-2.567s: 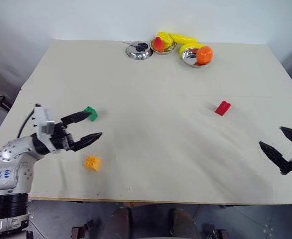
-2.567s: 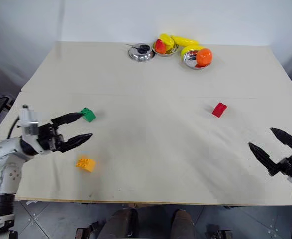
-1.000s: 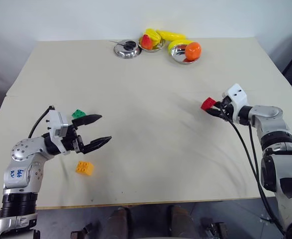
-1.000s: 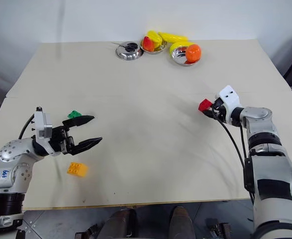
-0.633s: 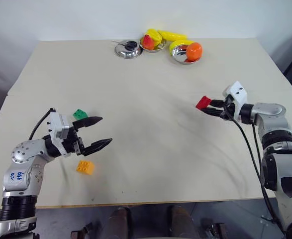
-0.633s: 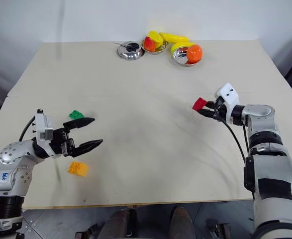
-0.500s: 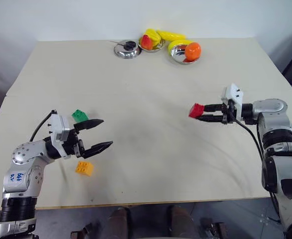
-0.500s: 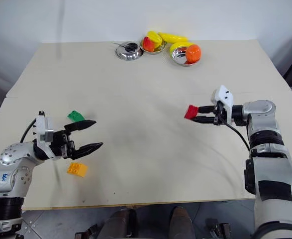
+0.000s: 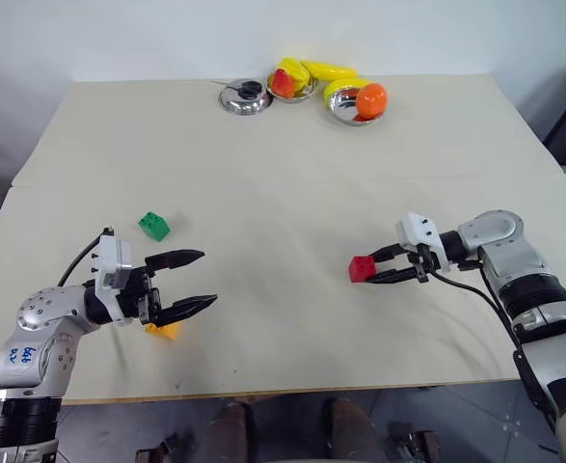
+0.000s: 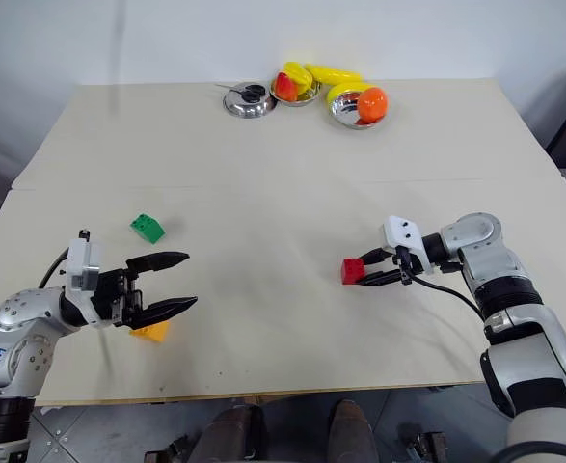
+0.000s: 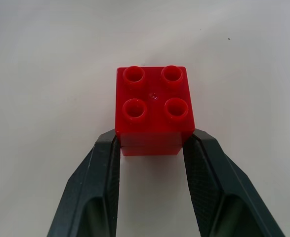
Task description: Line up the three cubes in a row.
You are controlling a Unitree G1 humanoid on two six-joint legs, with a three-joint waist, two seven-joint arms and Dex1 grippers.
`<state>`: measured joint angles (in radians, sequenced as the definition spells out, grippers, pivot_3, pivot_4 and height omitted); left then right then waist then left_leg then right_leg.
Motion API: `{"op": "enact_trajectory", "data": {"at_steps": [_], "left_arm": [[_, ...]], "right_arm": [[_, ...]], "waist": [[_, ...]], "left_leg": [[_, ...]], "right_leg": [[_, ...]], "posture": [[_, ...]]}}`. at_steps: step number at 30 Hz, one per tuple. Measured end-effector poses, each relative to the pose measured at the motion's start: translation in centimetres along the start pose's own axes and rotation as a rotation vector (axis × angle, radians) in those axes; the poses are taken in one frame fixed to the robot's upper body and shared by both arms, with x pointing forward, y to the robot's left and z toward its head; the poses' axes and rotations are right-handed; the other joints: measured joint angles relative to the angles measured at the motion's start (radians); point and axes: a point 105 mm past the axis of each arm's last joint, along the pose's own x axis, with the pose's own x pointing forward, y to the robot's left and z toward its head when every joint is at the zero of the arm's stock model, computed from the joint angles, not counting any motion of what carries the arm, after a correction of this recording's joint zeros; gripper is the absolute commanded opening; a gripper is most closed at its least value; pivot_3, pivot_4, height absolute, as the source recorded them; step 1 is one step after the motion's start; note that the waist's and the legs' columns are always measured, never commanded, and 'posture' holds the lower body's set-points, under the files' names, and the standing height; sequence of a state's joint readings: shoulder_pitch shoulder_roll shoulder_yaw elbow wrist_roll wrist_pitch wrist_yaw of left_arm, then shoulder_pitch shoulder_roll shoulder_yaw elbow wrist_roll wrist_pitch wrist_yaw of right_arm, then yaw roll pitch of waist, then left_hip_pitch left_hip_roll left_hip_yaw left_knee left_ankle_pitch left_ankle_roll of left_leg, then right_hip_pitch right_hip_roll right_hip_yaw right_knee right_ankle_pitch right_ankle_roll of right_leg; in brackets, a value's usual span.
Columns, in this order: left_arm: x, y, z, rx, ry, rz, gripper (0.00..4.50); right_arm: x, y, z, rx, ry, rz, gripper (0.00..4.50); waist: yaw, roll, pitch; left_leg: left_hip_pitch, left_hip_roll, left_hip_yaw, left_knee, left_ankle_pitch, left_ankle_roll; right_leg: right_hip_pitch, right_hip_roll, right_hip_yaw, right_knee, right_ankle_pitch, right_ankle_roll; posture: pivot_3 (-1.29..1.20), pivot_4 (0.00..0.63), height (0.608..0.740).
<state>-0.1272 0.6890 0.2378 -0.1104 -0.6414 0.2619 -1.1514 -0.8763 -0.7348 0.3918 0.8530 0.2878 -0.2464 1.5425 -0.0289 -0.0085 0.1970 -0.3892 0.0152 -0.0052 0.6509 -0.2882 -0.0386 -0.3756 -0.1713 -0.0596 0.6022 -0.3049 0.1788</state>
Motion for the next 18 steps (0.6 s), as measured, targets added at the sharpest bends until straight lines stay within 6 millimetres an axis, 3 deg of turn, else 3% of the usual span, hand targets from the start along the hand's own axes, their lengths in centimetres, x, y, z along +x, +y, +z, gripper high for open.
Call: {"op": "enact_trajectory", "data": {"at_steps": [6,12,15,18], "left_arm": [[-0.5,0.3,0.2,0.010,0.003,0.025,4.50],[-0.7,0.5,0.3,0.017,0.004,0.044,4.50],[-0.8,0.7,0.2,0.014,0.005,0.059,4.50],[-1.8,1.3,0.2,0.006,0.010,0.113,4.50]], "right_arm": [[0.1,-0.1,-0.2,0.001,-0.017,-0.005,1.44],[0.2,0.0,-0.4,-0.024,-0.017,-0.007,3.47],[-0.3,-0.2,0.7,-0.074,-0.047,-0.020,4.48],[-2.0,0.0,2.1,-0.144,-0.096,-0.061,4.48]], "waist": [[-0.001,0.000,0.000],[0.000,0.000,0.000],[0.001,0.001,0.000],[0.003,0.001,0.000]], "left_leg": [[0.000,0.001,0.000,0.000,0.000,0.000],[0.000,0.001,0.000,0.000,0.000,0.000],[0.000,0.001,0.000,0.000,0.000,0.000],[0.000,0.001,0.000,-0.001,0.000,-0.001]], "right_leg": [[0.000,0.001,0.000,0.000,0.000,0.000],[0.000,0.001,0.000,0.000,0.000,-0.001],[0.000,0.001,0.000,0.000,0.000,-0.001],[0.000,0.001,0.000,0.000,0.000,-0.001]], "posture": [[0.00,0.150,0.740],[0.00,0.150,0.740],[0.00,0.150,0.740],[0.00,0.150,0.740]]}}
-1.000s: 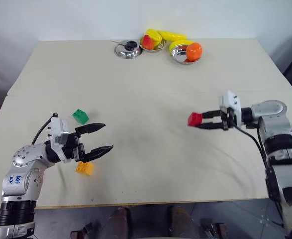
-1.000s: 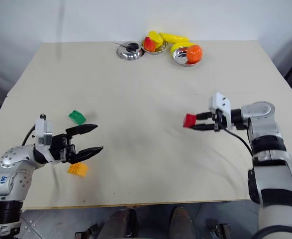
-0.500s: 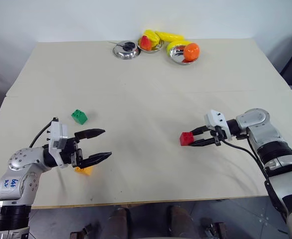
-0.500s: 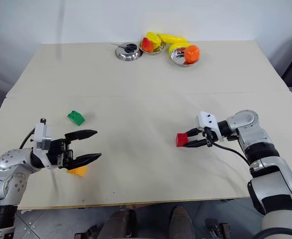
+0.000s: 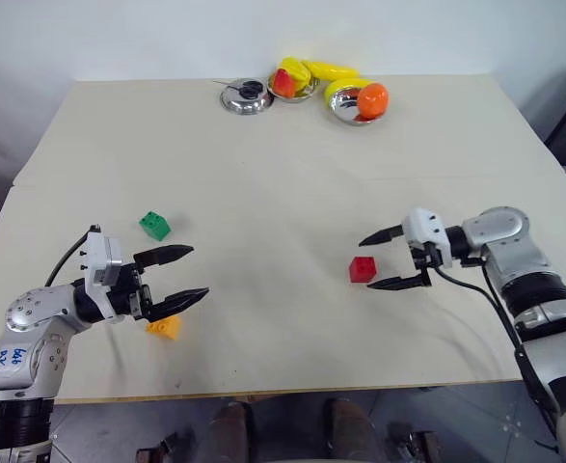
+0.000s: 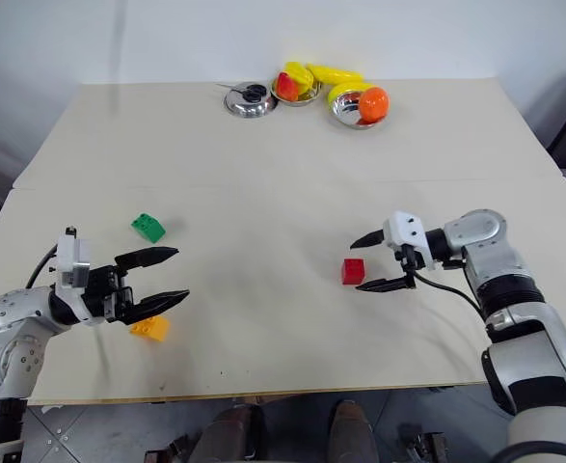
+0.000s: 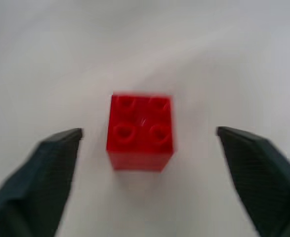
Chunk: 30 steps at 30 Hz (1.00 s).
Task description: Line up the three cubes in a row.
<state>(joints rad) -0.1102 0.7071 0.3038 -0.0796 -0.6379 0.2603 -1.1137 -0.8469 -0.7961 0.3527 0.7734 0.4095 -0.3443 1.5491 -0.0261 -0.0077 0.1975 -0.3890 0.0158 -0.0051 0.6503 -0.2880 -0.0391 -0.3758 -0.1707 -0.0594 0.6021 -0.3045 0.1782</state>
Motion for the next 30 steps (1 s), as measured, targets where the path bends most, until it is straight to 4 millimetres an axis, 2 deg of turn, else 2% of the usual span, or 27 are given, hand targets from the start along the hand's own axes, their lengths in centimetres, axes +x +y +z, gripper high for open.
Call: {"op": "enact_trajectory", "data": {"at_steps": [4,7,10,15,18,21,24,27,30], "left_arm": [[-3.3,1.6,-1.0,-0.037,0.021,0.156,4.50],[-5.6,2.3,-1.6,-0.024,0.031,0.275,4.50],[-8.9,2.9,-1.9,-0.013,0.028,0.430,4.50],[-13.3,3.0,-3.5,-0.046,0.028,0.642,4.50],[-15.5,2.7,-4.7,-0.078,0.037,0.737,4.50],[-16.4,1.6,-6.0,-0.072,0.087,0.786,4.50],[-16.5,0.9,-6.8,-0.096,0.092,0.792,4.50],[-15.5,1.6,-5.9,-0.074,0.067,0.767,4.50],[-13.0,2.9,-4.8,-0.037,0.038,0.701,4.50]], "right_arm": [[-2.3,1.8,1.8,-0.014,-0.128,-0.031,4.48],[-3.3,2.4,2.8,0.031,-0.192,-0.046,4.48],[-4.2,3.1,3.3,0.089,-0.267,-0.081,4.48],[-3.3,4.7,3.9,0.122,-0.350,-0.061,4.48],[-2.9,4.9,4.5,0.121,-0.395,-0.084,4.48],[-2.4,5.5,4.4,0.115,-0.419,-0.107,4.48],[-2.6,5.8,3.9,0.114,-0.395,-0.128,4.48],[-3.2,5.5,3.9,0.088,-0.372,-0.155,4.48],[-3.4,5.4,3.9,0.089,-0.365,-0.159,4.48]], "waist": [[0.003,0.000,0.000],[-0.001,0.000,0.000],[-0.002,0.000,0.000],[0.003,0.000,0.000],[0.007,-0.001,0.000],[0.018,-0.002,-0.001],[0.028,-0.002,-0.001],[0.042,-0.002,-0.001],[0.050,-0.002,-0.001]], "left_leg": [[0.000,0.000,0.001,-0.001,-0.001,0.000],[0.000,0.001,0.001,0.000,-0.001,0.000],[0.001,0.002,0.002,-0.001,-0.002,-0.001],[0.001,0.002,0.003,0.000,-0.003,0.000],[0.001,0.002,0.003,0.001,-0.003,0.000],[0.001,0.002,0.003,0.001,-0.004,0.000],[0.001,0.002,0.003,0.002,-0.004,0.000],[0.002,0.002,0.003,0.003,-0.004,0.000],[0.002,0.002,0.003,0.003,-0.004,0.000]], "right_leg": [[0.000,0.000,-0.001,-0.001,0.000,0.000],[0.000,0.000,-0.001,-0.001,0.000,0.000],[0.000,0.001,0.000,-0.001,0.000,0.000],[0.000,0.001,0.000,-0.001,0.000,0.000],[0.000,0.001,0.000,-0.001,0.000,-0.001],[0.000,0.001,0.000,-0.001,0.000,-0.001],[0.000,0.001,0.000,-0.001,0.000,-0.001],[0.000,0.001,0.000,-0.003,0.001,-0.002],[0.000,0.001,0.000,-0.002,0.001,-0.003]], "posture": [[0.00,0.150,0.740],[0.00,0.150,0.740],[0.00,0.150,0.740],[0.00,0.150,0.740],[0.00,0.150,0.740],[0.00,0.150,0.740],[0.00,0.150,0.740],[0.00,0.150,0.740],[0.00,0.150,0.740]]}}
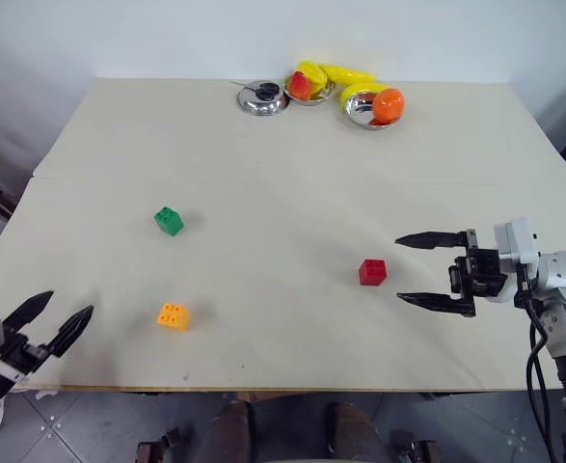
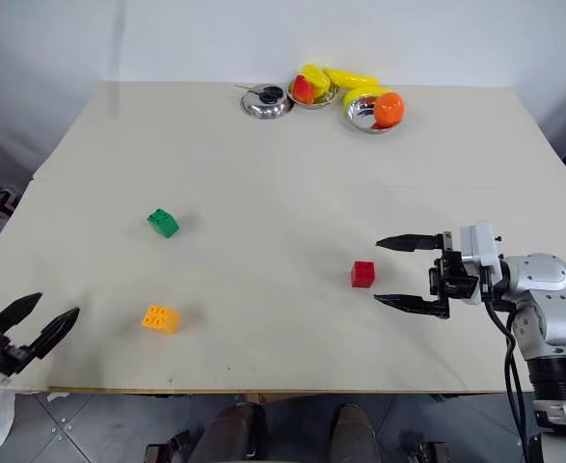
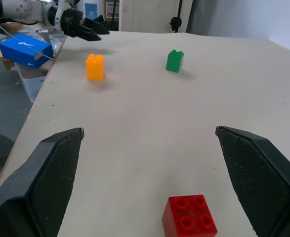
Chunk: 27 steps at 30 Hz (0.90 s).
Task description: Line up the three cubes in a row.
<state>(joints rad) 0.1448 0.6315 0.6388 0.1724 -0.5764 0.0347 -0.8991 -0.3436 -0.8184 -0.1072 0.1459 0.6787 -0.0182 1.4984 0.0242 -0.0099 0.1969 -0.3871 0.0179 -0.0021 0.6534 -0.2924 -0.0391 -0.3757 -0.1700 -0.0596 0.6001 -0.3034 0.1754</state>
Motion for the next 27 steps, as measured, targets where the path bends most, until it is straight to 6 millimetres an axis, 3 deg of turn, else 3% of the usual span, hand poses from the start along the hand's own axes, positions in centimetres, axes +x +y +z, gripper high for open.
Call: {"op": "enact_trajectory", "data": {"at_steps": [3,8,12,16,20,23,27], "left_arm": [[2.9,-0.5,1.3,0.005,-0.046,-0.031,4.50],[6.2,-1.3,1.3,0.028,0.000,-0.058,4.50],[11.5,-1.9,0.8,0.023,0.041,-0.084,4.50],[15.7,-1.0,1.1,-0.003,0.032,0.002,4.50],[16.9,-1.5,1.1,0.016,0.041,-0.040,4.50],[16.9,-1.7,0.1,0.010,0.072,-0.064,3.91],[16.9,-1.1,0.4,0.018,0.067,-0.047,2.74]], "right_arm": [[-0.3,-0.2,0.3,-0.012,0.004,-0.017,4.48],[-0.7,0.2,0.2,0.001,0.012,-0.044,4.48],[-0.5,0.6,-0.1,0.015,0.015,-0.069,4.48],[0.4,0.7,0.4,0.009,0.006,-0.062,4.48],[0.8,0.8,0.7,0.007,0.003,-0.063,4.48],[0.9,0.9,0.7,0.015,0.001,-0.071,4.50],[0.9,0.9,0.6,0.017,-0.001,-0.082,4.50]], "waist": [[-0.001,0.000,0.000],[-0.006,0.000,0.000],[0.004,-0.001,0.000],[0.000,-0.001,0.000],[-0.016,-0.002,0.000],[-0.022,-0.002,0.000],[-0.022,-0.002,0.000]], "left_leg": [[0.000,0.000,0.000,0.000,0.000,0.000],[0.000,0.000,0.001,-0.001,0.000,0.000],[0.000,0.000,0.001,0.002,0.001,0.000],[0.000,0.000,0.001,0.002,0.001,0.000],[0.000,0.000,0.004,-0.001,0.000,0.000],[0.000,0.000,0.004,-0.001,0.000,0.000],[0.000,0.000,0.004,0.000,0.000,0.000]], "right_leg": [[0.000,0.000,0.000,0.004,0.000,0.000],[0.000,0.001,0.000,0.003,0.000,0.000],[0.001,0.001,0.000,0.004,0.001,0.001],[0.000,0.001,0.000,0.004,0.001,0.001],[-0.001,0.001,-0.001,0.002,0.001,0.001],[-0.001,0.001,-0.001,0.001,0.001,0.001],[-0.001,0.001,-0.001,0.002,0.001,0.001]], "posture": [[0.00,0.150,0.740],[0.00,0.150,0.740],[0.00,0.150,0.740],[0.00,0.150,0.740],[0.00,0.150,0.740],[0.00,0.150,0.740],[0.00,0.150,0.740]]}}
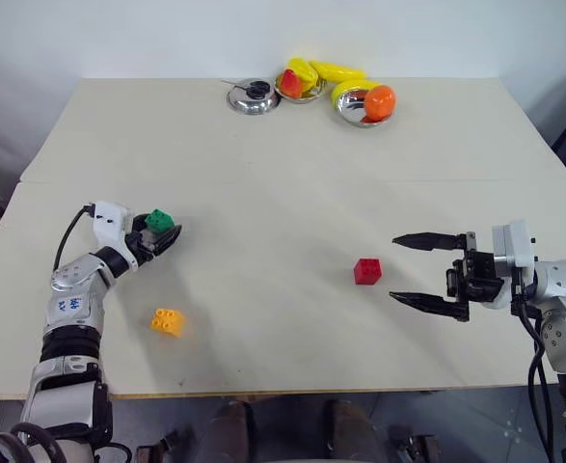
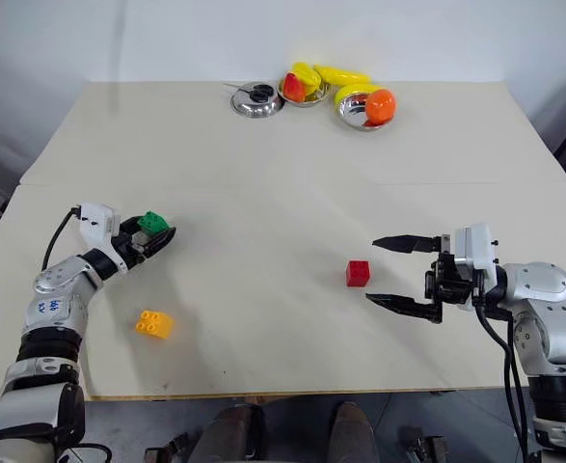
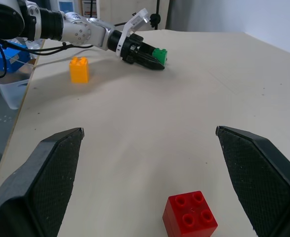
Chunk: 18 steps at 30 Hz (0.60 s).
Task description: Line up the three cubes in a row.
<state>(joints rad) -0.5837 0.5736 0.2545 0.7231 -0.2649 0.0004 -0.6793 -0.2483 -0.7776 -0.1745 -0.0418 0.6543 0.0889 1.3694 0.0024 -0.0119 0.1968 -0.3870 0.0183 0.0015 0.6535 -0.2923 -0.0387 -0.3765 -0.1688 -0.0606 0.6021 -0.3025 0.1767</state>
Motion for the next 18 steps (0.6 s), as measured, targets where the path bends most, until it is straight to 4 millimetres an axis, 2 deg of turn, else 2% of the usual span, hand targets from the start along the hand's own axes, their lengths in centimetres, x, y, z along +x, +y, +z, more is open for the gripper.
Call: {"op": "enact_trajectory", "data": {"at_steps": [4,8,10,12,16,18], "left_arm": [[-0.4,0.1,0.3,0.017,0.003,-0.030,1.53],[-0.7,-0.6,0.7,0.073,0.034,-0.151,1.52],[-0.6,-1.5,1.6,0.102,0.034,-0.252,1.52],[-0.2,-3.2,3.3,0.159,0.016,-0.400,1.52],[1.2,-7.9,6.7,0.283,-0.026,-0.683,1.52],[2.9,-12.0,7.9,0.286,-0.036,-0.821,1.52]], "right_arm": [[-0.1,0.2,-0.2,0.004,0.002,-0.010,4.50],[-0.5,0.5,-0.2,0.009,0.007,-0.018,4.50],[-0.6,0.6,0.0,0.007,0.013,-0.016,4.50],[-1.1,0.7,0.0,0.012,0.033,-0.018,4.50],[-2.3,0.4,0.5,-0.007,0.071,-0.036,4.50],[-3.4,0.5,0.5,-0.004,0.103,-0.064,4.50]], "waist": [[0.000,0.000,0.000],[0.000,0.000,0.000],[0.004,0.000,0.000],[0.015,0.000,0.000],[0.028,0.000,0.000],[0.038,0.000,0.000]], "left_leg": [[0.000,0.000,0.000,0.000,0.000,0.000],[0.000,0.000,0.000,0.000,0.000,0.000],[0.000,0.000,0.000,0.001,0.000,0.000],[-0.001,0.000,0.000,0.002,0.000,0.000],[-0.002,0.000,0.000,0.003,0.000,0.001],[-0.003,0.000,0.000,0.005,-0.001,0.002]], "right_leg": [[0.000,0.000,0.000,0.000,0.000,0.000],[0.000,0.000,0.000,0.000,0.000,0.000],[0.000,0.000,0.000,0.000,0.000,0.000],[0.000,0.000,0.000,0.000,0.000,0.000],[0.000,0.000,0.000,0.000,0.000,0.000],[0.001,0.000,0.000,0.000,0.001,0.001]], "posture": [[0.00,0.150,0.740],[0.00,0.150,0.740],[0.00,0.150,0.740],[0.00,0.150,0.740],[0.00,0.150,0.740],[0.00,0.150,0.740]]}}
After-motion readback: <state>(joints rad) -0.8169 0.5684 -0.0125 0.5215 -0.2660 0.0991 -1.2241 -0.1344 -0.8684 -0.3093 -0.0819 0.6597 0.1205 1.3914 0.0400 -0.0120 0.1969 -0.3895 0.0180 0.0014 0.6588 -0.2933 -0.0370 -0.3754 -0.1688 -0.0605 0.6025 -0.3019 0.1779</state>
